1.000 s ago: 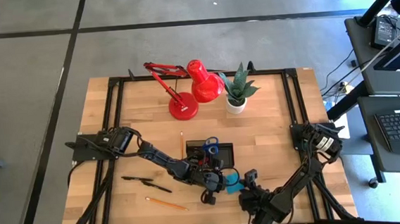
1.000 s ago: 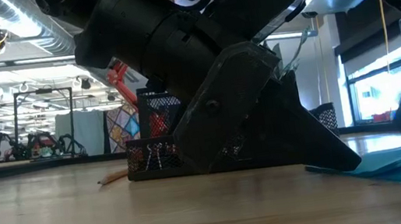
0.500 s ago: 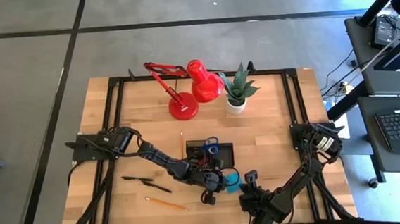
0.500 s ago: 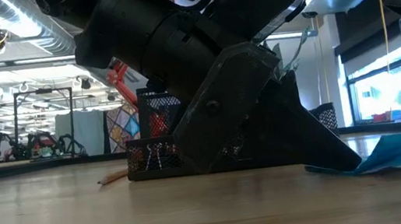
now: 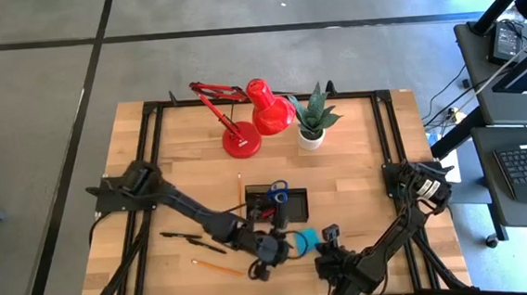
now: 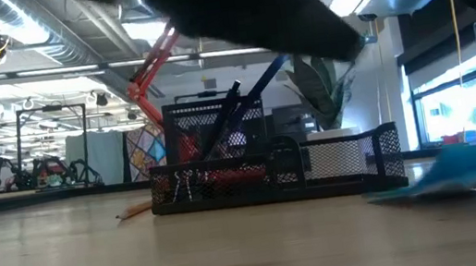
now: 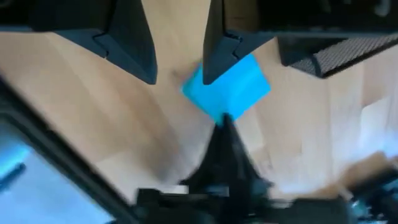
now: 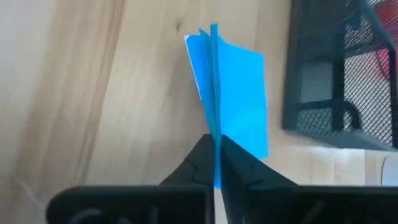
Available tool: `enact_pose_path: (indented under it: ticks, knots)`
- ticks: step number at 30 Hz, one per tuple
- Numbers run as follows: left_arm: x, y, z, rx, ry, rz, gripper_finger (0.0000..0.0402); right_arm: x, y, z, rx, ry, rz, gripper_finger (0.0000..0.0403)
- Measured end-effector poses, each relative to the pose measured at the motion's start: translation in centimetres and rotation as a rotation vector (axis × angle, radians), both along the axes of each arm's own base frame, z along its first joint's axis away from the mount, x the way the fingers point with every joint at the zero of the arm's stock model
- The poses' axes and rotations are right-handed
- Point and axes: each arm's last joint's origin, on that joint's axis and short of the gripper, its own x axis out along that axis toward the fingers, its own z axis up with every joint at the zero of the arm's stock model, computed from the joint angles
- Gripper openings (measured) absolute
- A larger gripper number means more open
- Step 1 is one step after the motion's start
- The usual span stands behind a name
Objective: Pick and place office supplies into organizer
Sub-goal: Put the sticky notes into the black desk organizer
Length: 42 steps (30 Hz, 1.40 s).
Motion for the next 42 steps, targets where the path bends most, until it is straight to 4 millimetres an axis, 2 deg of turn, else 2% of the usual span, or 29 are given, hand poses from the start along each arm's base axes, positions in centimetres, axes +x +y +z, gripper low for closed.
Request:
enact_pose_path:
  ticks: [6,12,15,19,26,33,37,42]
  knots:
    - [-3.3,-0.8,3.7,0.066,0.064,-0.029,0.0124,0.8,0.9,3.5,-0.043,0.023,0.002,0.0009]
    - [-6.3,0.5,5.4,0.238,0.164,0.126,0.0114,1.8,1.7,7.9,-0.099,-0.036,0.0,0.001]
    - [-7.2,1.1,5.9,0.244,0.203,0.164,0.0109,2.4,1.5,9.7,-0.139,-0.062,-0.01,0.001]
    - [-8.8,1.9,6.4,0.242,0.197,0.164,0.0102,3.5,0.5,11.2,-0.167,-0.071,-0.048,0.001]
    - [-12.8,4.4,6.7,0.103,0.057,0.187,0.0091,6.0,-2.3,11.3,-0.189,-0.008,-0.096,0.0011]
    - [-16.7,6.8,5.1,-0.052,-0.153,0.179,0.009,7.1,-4.2,10.5,-0.162,0.11,-0.113,0.0011]
    - [-18.1,7.9,3.9,-0.102,-0.264,0.222,0.0087,7.1,-5.3,9.4,-0.191,0.153,-0.129,0.0011]
    - [-19.0,8.5,2.7,-0.128,-0.316,0.243,0.0086,7.4,-6.9,7.7,-0.221,0.198,-0.145,0.0011]
